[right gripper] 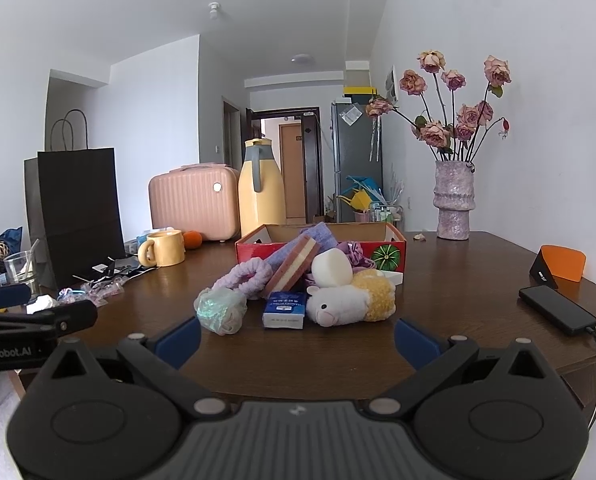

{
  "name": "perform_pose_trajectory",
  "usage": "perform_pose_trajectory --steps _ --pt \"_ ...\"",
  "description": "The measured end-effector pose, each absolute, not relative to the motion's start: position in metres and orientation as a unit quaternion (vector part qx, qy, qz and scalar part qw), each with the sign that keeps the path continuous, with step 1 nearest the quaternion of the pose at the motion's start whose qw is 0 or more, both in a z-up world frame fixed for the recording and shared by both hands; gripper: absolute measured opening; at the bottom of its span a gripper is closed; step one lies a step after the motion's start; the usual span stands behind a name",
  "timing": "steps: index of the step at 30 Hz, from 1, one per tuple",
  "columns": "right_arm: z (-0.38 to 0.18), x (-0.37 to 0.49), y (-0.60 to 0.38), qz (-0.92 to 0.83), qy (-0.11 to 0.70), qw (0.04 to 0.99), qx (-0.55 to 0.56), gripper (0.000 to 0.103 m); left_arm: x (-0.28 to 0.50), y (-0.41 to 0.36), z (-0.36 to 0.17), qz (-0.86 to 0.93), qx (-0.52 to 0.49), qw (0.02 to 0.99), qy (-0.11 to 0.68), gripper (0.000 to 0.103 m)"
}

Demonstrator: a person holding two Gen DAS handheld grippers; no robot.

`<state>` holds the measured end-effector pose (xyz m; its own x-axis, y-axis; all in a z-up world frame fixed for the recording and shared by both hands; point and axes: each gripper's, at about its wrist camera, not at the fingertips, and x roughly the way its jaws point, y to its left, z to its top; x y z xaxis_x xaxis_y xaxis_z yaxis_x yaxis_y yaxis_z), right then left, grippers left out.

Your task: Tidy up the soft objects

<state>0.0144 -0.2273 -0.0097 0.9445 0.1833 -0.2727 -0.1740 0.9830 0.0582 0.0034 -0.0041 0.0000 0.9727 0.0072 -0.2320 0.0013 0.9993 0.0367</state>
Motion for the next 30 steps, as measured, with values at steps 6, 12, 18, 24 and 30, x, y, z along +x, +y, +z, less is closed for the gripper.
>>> perform_pose_trajectory --steps 6,12,18,24,30 --pt "-0.01 0.014 -0.227 0.089 0.138 0.986 0.015 0.103 0.003 -0.005 0.0 0.001 0.02 0.993 0.116 0.103" --pt "-0.012 0.015 -0.226 0.088 0.138 0.986 0.009 0.103 0.003 -0.005 0.0 -0.001 0.02 0.993 0.118 0.103" --pt "-0.014 0.021 -0.226 0.086 0.134 0.987 0.001 0.103 0.009 -0.001 0.001 0.001 0.025 0.994 0.111 0.103" --pt "-0.012 0.041 -0.228 0.081 0.131 0.988 0.004 0.103 0.03 0.009 0.007 -0.003 -0.002 0.994 0.113 0.103" --pt "-0.011 0.069 -0.229 0.074 0.137 0.988 0.003 0.103 0.066 0.015 0.002 -0.006 -0.017 0.99 0.141 0.103"
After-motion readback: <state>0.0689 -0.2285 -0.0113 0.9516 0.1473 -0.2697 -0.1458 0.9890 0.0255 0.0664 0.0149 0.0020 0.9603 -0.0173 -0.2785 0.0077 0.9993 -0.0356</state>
